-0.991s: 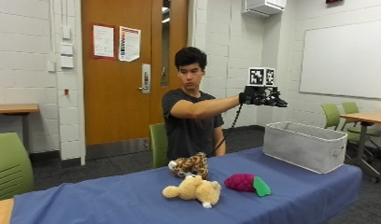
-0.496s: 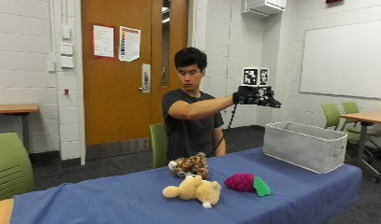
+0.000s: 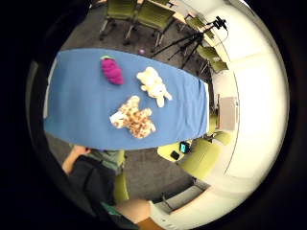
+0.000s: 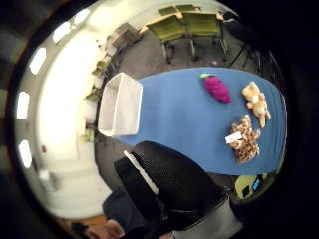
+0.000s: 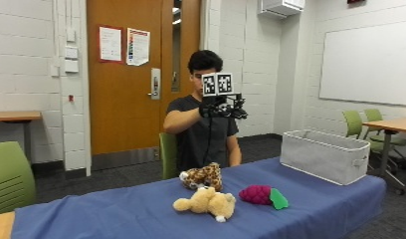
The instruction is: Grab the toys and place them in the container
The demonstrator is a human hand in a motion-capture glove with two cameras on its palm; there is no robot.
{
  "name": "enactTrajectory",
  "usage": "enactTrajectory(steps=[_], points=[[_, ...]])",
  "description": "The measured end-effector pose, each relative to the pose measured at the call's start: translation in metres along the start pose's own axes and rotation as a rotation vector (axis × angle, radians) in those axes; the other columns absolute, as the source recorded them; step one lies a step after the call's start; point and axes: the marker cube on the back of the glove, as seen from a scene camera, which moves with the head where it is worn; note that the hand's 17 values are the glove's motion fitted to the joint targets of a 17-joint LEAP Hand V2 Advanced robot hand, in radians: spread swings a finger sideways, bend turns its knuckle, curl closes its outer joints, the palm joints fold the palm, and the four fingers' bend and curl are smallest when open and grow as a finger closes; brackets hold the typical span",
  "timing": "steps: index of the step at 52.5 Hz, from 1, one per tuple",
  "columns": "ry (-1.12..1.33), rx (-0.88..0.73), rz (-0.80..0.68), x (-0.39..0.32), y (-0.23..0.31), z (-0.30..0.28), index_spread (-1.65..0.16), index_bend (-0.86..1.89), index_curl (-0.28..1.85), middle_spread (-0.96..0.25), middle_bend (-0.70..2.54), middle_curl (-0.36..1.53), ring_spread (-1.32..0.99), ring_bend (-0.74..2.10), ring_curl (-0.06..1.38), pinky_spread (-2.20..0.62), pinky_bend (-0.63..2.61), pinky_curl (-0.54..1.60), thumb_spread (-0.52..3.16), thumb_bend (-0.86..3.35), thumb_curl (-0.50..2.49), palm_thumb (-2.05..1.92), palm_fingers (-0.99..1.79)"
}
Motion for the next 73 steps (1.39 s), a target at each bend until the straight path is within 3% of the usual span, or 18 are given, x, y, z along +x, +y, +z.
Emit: enactTrajectory(steps=[6, 24, 47, 56, 63, 66, 73], points=[[-0.014, 0.023, 0.038, 0.045, 0.008, 0.042, -0.22, 0.19, 0.35, -0.09, 0.19, 0.32, -0.30, 0.23, 0.21, -0.12, 0.45, 0.30, 1.02, -0.11, 0.06, -0.16, 0.09], [-0.028, -0.184, 0.088, 0.095, 0.021, 0.182, -0.24, 0.18, 0.39, -0.10, 0.20, 0.34, -0.33, 0.23, 0.25, -0.13, 0.45, 0.33, 1.02, -0.10, 0.08, -0.14, 0.04], [-0.012, -0.251, 0.138, 0.121, 0.037, 0.233, -0.27, 0.13, 0.37, -0.07, 0.18, 0.36, -0.28, 0.28, 0.29, -0.11, 0.61, 0.38, 1.06, -0.01, 0.16, 0.03, 0.10], [-0.060, -0.207, 0.125, 0.119, 0.040, 0.227, -0.33, 0.23, 0.37, -0.08, 0.19, 0.37, -0.35, 0.44, 0.33, -0.21, 0.69, 0.39, 1.24, 0.15, 0.25, 0.32, 0.38], [0.029, -0.032, 0.102, 0.110, 0.051, 0.216, -0.36, 0.19, 0.38, -0.10, 0.19, 0.38, -0.39, 0.51, 0.34, -0.28, 0.74, 0.39, 1.34, 0.25, 0.32, 0.50, 0.54], [0.036, 0.021, 0.108, 0.110, 0.049, 0.212, -0.37, 0.14, 0.35, -0.10, 0.25, 0.39, -0.41, 0.58, 0.35, -0.31, 0.78, 0.38, 1.36, 0.31, 0.36, 0.60, 0.77], [-0.014, -0.067, 0.113, 0.109, 0.043, 0.213, -0.37, 0.04, 0.29, -0.18, 0.46, 0.46, -0.43, 0.79, 0.41, -0.38, 0.76, 0.38, 1.26, 0.29, 0.43, 0.64, 1.08]])
